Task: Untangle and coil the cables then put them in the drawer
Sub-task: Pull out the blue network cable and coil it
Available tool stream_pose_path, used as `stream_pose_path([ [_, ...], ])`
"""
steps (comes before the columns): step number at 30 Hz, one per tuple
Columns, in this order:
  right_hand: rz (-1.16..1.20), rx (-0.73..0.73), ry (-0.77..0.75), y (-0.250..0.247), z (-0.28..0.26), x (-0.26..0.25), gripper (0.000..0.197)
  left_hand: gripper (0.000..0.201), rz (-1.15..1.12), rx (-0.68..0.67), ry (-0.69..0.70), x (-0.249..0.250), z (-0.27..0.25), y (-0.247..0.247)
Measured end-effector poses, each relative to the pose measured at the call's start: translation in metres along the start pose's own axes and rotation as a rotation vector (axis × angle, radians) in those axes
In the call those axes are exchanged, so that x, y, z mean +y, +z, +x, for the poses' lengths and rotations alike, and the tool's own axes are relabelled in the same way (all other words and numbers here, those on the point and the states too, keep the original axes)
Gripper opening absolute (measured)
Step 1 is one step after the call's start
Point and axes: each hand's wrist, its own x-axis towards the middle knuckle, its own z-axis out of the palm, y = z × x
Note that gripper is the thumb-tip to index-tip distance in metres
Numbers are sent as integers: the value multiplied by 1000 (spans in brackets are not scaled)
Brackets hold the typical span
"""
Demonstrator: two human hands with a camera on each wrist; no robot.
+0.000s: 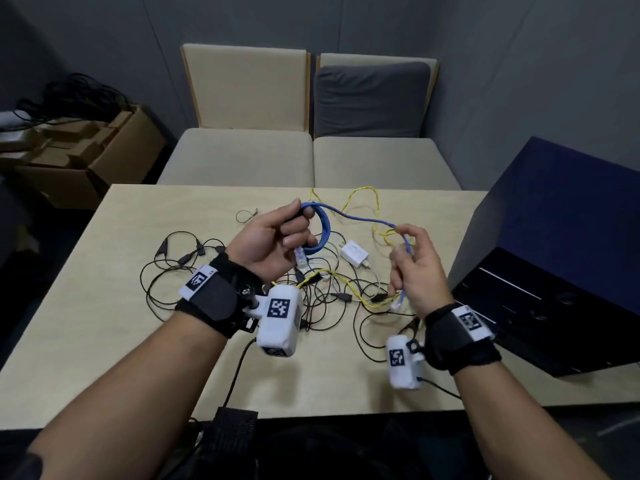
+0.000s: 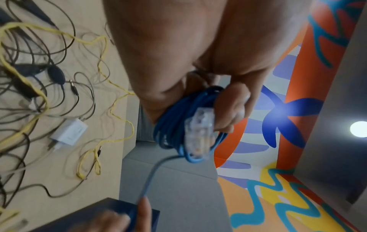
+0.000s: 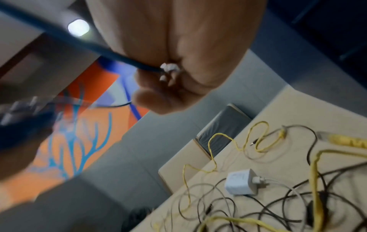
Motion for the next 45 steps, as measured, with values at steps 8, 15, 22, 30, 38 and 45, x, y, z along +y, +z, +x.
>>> stream_pose_path([
  [8, -550, -110, 39, 21, -5, 12, 27, 31, 237, 68, 83, -7, 4, 16],
  [15, -395, -260, -232, 28, -7, -26, 56, 36, 793, 37, 49, -20, 1, 15],
  [22, -508, -327, -255, 45, -6, -37, 30, 32, 648, -15, -70, -25, 1, 13],
  [30, -475, -96, -397, 50, -3, -33, 25, 15, 621, 75, 97, -34, 6, 9],
  [38, -463, 7, -341, 50, -4, -39, 24, 25, 590, 35, 250, -37, -3, 12],
  [45, -453, 6, -279, 55, -5, -39, 20, 16, 136, 131, 264, -43, -1, 21],
])
